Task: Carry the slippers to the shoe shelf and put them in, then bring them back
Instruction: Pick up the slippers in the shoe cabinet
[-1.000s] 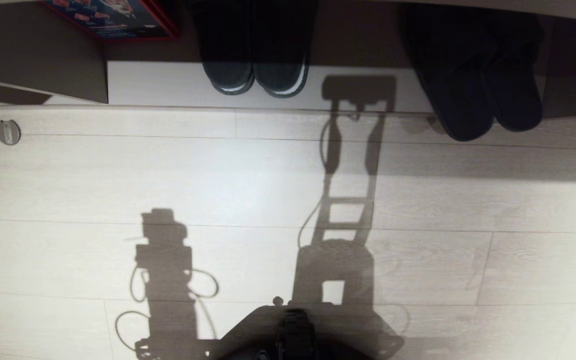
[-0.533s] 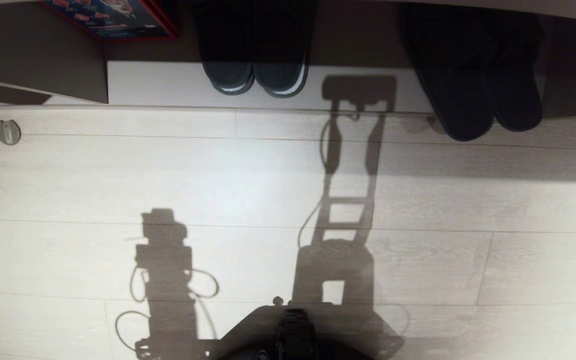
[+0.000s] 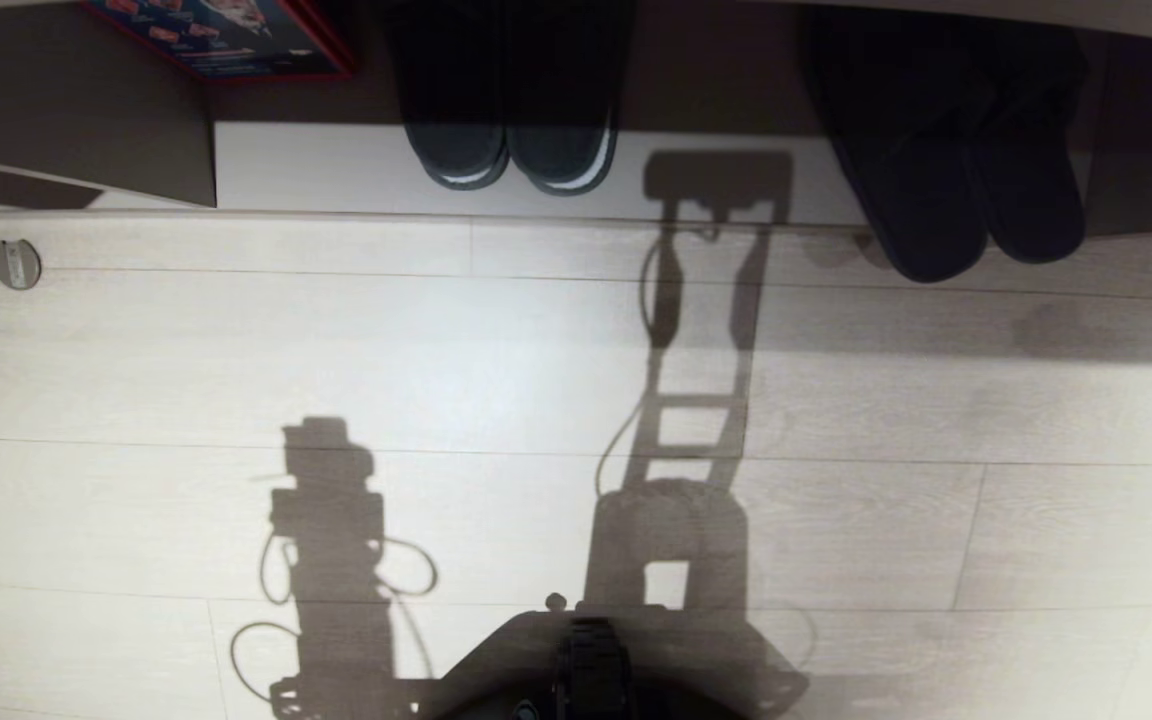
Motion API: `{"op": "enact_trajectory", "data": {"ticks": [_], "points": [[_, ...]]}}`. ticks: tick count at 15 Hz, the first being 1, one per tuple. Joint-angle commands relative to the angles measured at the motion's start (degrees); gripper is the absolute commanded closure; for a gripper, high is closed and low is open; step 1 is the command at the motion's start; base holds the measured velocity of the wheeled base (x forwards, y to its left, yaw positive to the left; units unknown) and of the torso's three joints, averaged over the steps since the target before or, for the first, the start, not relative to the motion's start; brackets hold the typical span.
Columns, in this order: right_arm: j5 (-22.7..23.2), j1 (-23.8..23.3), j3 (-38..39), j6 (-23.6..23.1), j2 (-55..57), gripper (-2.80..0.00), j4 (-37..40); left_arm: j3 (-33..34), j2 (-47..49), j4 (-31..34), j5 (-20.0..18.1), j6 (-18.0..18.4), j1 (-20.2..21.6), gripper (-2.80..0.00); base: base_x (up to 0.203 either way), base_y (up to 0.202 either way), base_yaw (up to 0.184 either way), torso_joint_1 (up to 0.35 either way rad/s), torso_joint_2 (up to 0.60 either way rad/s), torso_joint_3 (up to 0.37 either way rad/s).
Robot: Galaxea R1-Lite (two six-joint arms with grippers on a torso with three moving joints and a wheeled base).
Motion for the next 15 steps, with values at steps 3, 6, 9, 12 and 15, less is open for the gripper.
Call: {"op": "enact_trajectory", "data": {"ticks": [3,6,9,12,15], "points": [[1.8,0.8,-3.1,-2.6,26.8,0.00,-13.8,0.1,0.0,0.0,0.1,0.0,0.0,0.00,0.000,0.000,0.000,0.000,0.00,0.000],[4.1,1.8,-4.7,-5.4,44.3,0.00,-30.5,0.0,0.0,0.0,0.0,0.0,0.0,0.00,0.000,0.000,0.000,0.000,0.00,0.000],[5.1,3.1,-6.8,-11.0,54.1,0.00,-46.5,0.1,0.0,0.0,0.1,0.0,0.0,0.00,0.000,0.000,0.000,0.000,0.00,0.000],[5.2,3.1,-9.3,-13.4,58.3,-2.80,-51.1,0.0,0.0,0.0,0.0,0.0,0.0,0.00,0.000,0.000,0.000,0.000,0.00,0.000],[4.5,2.9,-11.3,-14.8,64.0,-2.80,-61.5,0.1,0.0,0.0,0.1,0.0,0.0,0.00,0.000,0.000,0.000,0.000,0.00,0.000]]}}
